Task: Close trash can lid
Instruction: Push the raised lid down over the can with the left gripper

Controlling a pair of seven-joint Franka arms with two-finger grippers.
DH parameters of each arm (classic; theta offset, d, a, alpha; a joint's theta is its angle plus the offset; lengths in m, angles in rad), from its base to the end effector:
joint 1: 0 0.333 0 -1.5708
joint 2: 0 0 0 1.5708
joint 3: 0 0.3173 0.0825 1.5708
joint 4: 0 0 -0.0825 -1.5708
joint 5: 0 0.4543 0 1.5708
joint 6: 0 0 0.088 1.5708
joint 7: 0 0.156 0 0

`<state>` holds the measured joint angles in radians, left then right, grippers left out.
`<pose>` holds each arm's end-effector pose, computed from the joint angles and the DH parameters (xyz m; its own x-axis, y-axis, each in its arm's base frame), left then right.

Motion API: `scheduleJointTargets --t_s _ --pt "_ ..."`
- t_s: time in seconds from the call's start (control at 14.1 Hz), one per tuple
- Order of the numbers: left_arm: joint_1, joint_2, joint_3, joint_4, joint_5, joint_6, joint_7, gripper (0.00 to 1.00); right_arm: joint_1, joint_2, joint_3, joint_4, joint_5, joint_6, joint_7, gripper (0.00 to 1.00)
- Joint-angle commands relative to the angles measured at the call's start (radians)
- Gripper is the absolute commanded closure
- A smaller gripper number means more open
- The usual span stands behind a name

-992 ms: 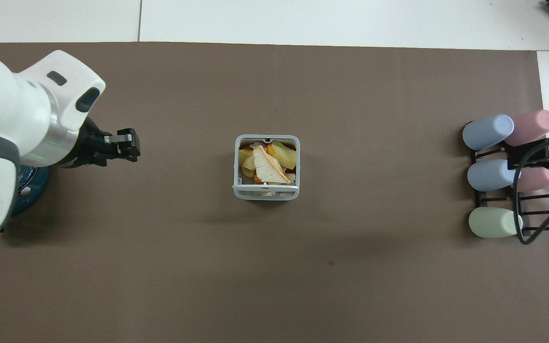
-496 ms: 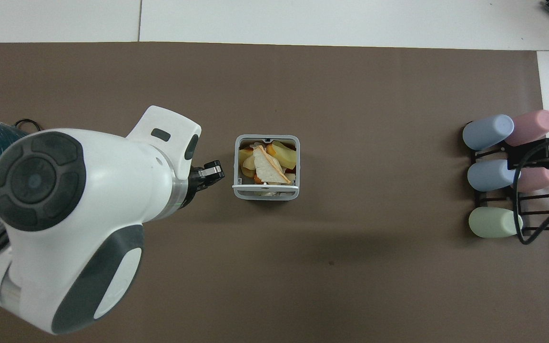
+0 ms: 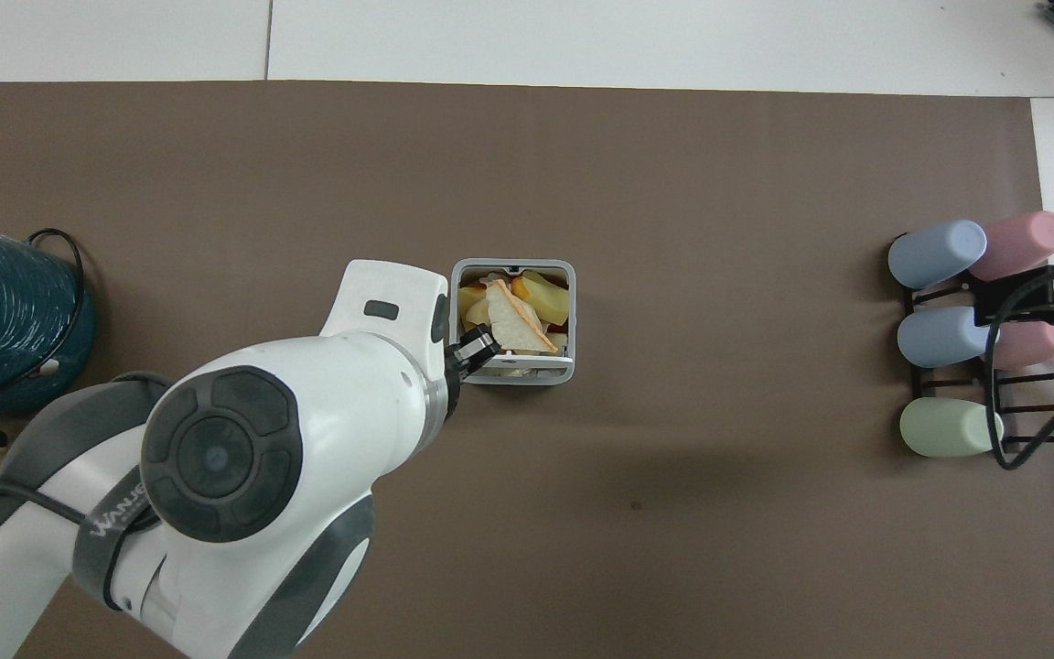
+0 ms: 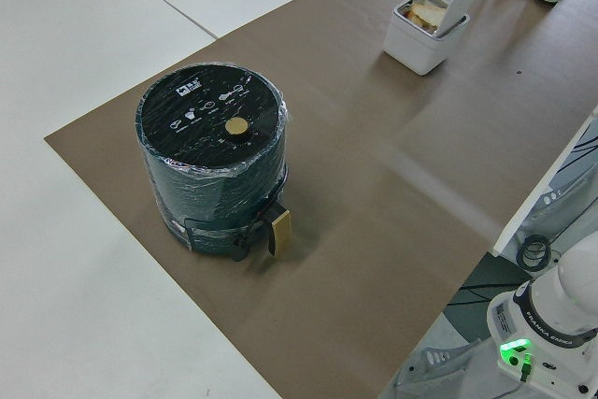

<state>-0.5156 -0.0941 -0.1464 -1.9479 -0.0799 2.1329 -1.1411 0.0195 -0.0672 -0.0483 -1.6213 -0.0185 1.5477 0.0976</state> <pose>0.4991 -0.3997 0.4828 0.8670 0.4951 0.0567 0.4632 -0.8426 0.2748 0.6005 -0.0210 0.5886 0.9920 -0.1263 -0.0050 -0.1263 -0.9919 0.0158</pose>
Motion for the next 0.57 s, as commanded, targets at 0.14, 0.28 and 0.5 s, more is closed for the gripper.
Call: scheduleJointTargets --t_s 0.14,0.28,0.5 --pt "-0.079 0.02 0.018 -0.06 -0.015 0.126 -0.081 1.0 -0.004 -0.008 0.004 -0.002 0.002 -0.011 -0.016 0.0" --pt "-0.086 0.054 0.019 -0.06 -0.015 0.173 -0.094 1.0 -0.004 -0.008 0.004 0.0 0.002 -0.011 -0.016 0.0" --pt "-0.063 0.085 0.021 -0.062 -0.015 0.24 -0.092 1.0 -0.004 -0.008 0.004 -0.002 0.002 -0.011 -0.016 0.0"
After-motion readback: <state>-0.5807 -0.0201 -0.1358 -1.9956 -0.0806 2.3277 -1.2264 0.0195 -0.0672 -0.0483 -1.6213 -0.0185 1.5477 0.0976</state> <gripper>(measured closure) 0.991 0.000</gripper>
